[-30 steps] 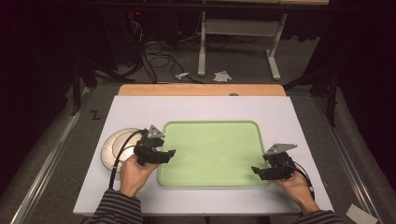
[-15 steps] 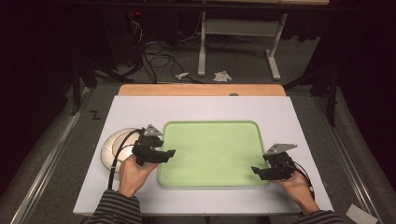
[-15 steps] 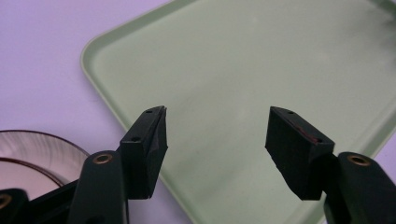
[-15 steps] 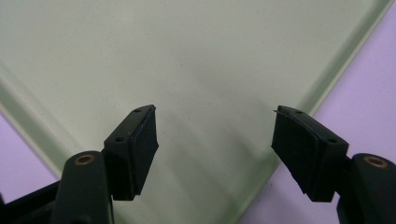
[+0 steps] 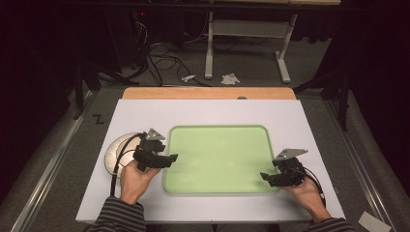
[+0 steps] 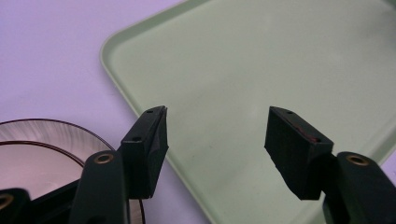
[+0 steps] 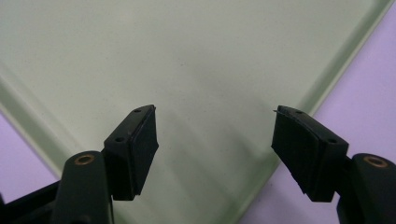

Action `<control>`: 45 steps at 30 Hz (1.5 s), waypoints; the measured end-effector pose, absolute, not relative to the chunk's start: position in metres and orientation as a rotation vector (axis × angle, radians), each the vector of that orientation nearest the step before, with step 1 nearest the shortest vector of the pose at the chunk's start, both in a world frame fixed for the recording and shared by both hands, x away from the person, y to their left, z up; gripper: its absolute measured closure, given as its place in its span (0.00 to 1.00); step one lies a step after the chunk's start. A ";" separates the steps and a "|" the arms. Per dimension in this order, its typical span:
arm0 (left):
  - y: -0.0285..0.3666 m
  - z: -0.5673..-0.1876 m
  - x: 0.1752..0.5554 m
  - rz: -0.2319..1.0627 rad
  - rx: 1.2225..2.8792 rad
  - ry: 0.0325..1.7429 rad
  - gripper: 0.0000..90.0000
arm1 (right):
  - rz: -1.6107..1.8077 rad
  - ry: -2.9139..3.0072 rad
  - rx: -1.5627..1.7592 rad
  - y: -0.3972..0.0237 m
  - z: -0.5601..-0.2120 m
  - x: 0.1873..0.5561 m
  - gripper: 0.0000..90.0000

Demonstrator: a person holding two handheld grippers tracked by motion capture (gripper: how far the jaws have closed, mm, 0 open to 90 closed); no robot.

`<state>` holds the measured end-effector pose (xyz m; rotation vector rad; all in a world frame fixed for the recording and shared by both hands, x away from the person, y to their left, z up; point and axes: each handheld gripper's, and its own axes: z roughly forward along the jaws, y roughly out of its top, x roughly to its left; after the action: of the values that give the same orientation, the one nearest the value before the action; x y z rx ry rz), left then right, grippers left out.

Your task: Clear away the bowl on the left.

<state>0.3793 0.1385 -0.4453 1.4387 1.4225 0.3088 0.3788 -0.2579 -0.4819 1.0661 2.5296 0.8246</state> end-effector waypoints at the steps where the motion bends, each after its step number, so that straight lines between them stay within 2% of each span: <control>1: 0.140 -0.445 0.380 0.304 1.438 1.427 0.44 | 0.829 2.529 1.066 -0.258 -0.482 0.379 0.36; 45: 0.176 -0.438 0.384 0.372 1.349 1.500 0.46 | 0.826 2.531 1.068 -0.258 -0.482 0.379 0.36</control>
<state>0.3840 0.1756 -0.4375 1.3487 1.4998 0.3720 0.3788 -0.2576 -0.4820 1.0675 2.5308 0.8256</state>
